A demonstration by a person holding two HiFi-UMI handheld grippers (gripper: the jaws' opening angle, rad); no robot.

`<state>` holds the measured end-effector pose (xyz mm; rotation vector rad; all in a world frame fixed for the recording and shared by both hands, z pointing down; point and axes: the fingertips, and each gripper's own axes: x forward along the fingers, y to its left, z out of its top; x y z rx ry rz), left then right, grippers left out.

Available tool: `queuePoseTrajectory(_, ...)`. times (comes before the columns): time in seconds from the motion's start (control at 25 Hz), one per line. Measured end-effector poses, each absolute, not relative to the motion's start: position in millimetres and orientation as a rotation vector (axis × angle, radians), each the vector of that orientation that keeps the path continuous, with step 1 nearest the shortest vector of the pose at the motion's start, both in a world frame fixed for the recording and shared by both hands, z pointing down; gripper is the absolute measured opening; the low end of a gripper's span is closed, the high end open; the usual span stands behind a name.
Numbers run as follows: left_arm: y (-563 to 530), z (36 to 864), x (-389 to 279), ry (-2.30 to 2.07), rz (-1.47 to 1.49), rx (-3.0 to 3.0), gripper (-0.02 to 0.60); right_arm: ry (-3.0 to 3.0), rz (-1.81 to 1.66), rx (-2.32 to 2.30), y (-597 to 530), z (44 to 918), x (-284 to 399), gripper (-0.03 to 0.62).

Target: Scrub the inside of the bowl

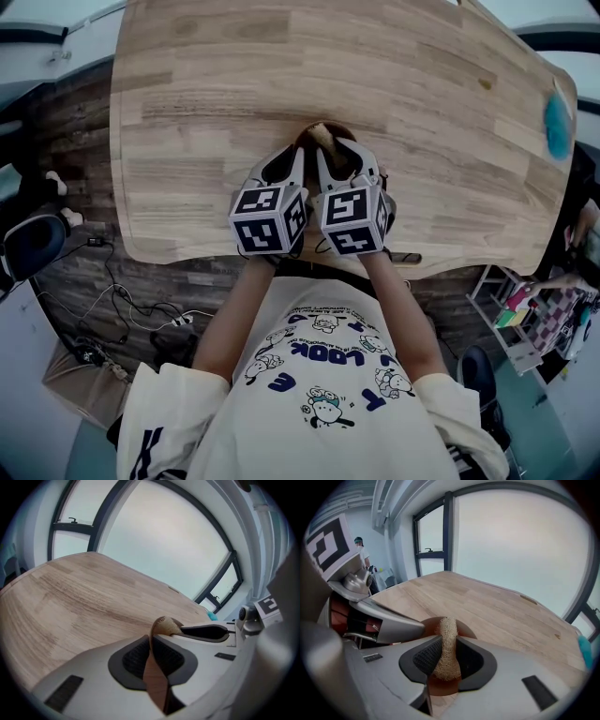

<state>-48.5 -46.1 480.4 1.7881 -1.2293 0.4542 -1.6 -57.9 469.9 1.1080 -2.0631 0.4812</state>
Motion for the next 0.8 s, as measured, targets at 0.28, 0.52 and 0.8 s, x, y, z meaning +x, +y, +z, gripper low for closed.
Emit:
queuePoseTrajectory(0.28,-31,482,-51,-1.297,0.325,1.675,0.054,-2.037,0.663,1.181,-54,470,4,0.087)
queuePoseTrajectory(0.52,-22,483,-50,-1.337,0.226,1.597,0.055,-1.962,0.901,1.309,-50,474,16,0.087)
queuePoseTrajectory(0.8,-9,483,-41,-1.355,0.288,1.627,0.077,-1.965,0.971,1.309,-46,474,18,0.087)
